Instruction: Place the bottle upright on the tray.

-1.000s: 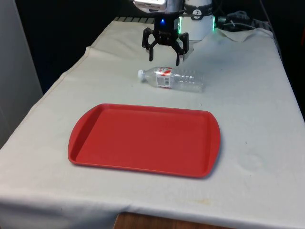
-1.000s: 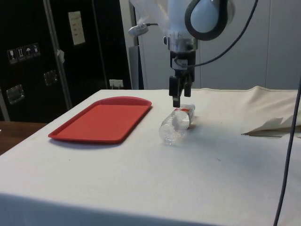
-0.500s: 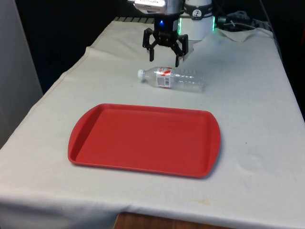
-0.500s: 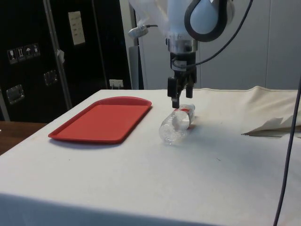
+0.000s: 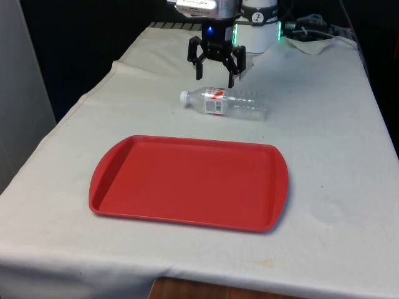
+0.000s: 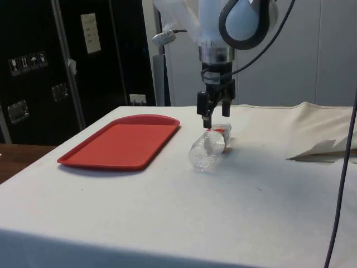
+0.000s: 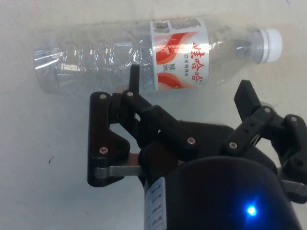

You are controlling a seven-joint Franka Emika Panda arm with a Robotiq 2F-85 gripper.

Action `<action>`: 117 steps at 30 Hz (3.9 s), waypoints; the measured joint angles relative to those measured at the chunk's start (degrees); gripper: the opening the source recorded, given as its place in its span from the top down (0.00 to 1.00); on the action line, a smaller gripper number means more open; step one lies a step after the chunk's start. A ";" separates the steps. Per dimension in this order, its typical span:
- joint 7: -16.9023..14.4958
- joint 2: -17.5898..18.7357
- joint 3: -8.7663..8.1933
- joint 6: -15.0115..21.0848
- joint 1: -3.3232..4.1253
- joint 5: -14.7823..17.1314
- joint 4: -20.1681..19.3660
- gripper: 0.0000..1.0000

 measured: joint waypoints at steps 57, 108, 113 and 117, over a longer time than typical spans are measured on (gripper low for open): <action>16.62 0.52 -0.06 -0.40 -0.06 0.17 0.74 0.00; 31.86 1.89 -0.06 -1.43 -0.11 0.17 1.43 0.00; 33.52 1.89 -0.06 -1.49 -0.11 0.17 1.43 0.00; 34.43 1.89 -0.06 -1.55 -0.11 0.17 1.43 0.00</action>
